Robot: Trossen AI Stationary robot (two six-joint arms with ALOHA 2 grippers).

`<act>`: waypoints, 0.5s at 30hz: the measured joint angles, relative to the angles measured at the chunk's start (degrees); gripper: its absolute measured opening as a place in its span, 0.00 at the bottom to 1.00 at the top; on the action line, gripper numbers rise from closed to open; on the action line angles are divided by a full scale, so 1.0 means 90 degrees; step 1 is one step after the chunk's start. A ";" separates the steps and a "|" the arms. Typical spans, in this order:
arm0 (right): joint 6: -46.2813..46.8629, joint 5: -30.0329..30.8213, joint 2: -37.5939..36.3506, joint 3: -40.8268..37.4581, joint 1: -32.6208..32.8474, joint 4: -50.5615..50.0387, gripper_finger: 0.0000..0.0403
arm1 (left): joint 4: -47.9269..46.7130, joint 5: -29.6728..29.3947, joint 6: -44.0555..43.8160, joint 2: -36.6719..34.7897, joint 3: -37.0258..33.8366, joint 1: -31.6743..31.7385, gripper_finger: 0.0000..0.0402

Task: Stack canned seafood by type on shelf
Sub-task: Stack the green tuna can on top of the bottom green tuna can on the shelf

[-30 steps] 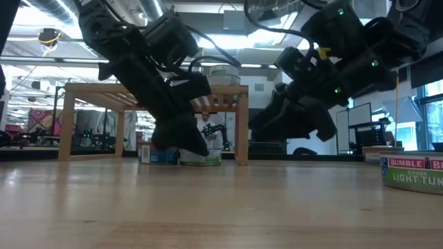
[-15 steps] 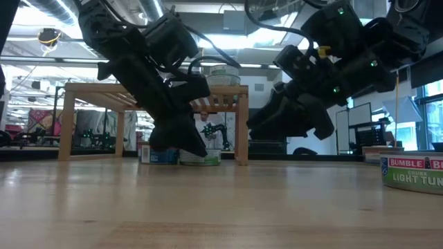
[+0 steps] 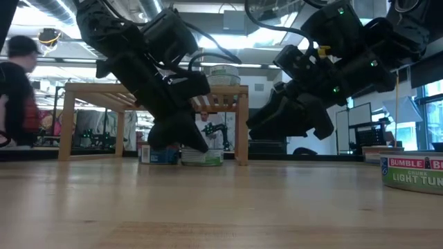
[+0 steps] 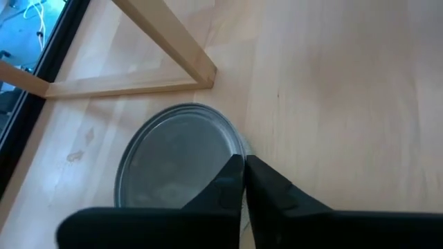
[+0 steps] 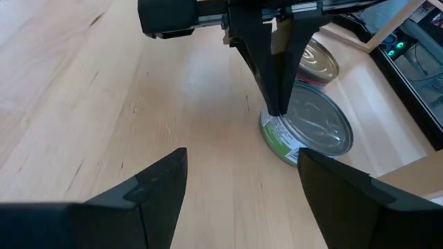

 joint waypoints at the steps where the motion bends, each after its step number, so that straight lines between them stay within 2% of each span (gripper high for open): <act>1: 0.0000 0.0000 0.0000 0.0000 0.0000 0.0000 0.68 | 0.0019 0.0009 -0.0014 -0.0001 0.0000 -0.0001 0.01; 9: -0.0380 0.0002 0.0056 0.0000 0.0002 0.0051 0.68 | 0.0159 0.0040 -0.0391 0.0011 -0.0010 -0.0042 0.00; 15: -0.0692 0.0004 0.0514 0.0204 0.0007 0.0010 0.68 | 0.0199 0.0048 -0.0694 0.0013 -0.0012 -0.0177 0.00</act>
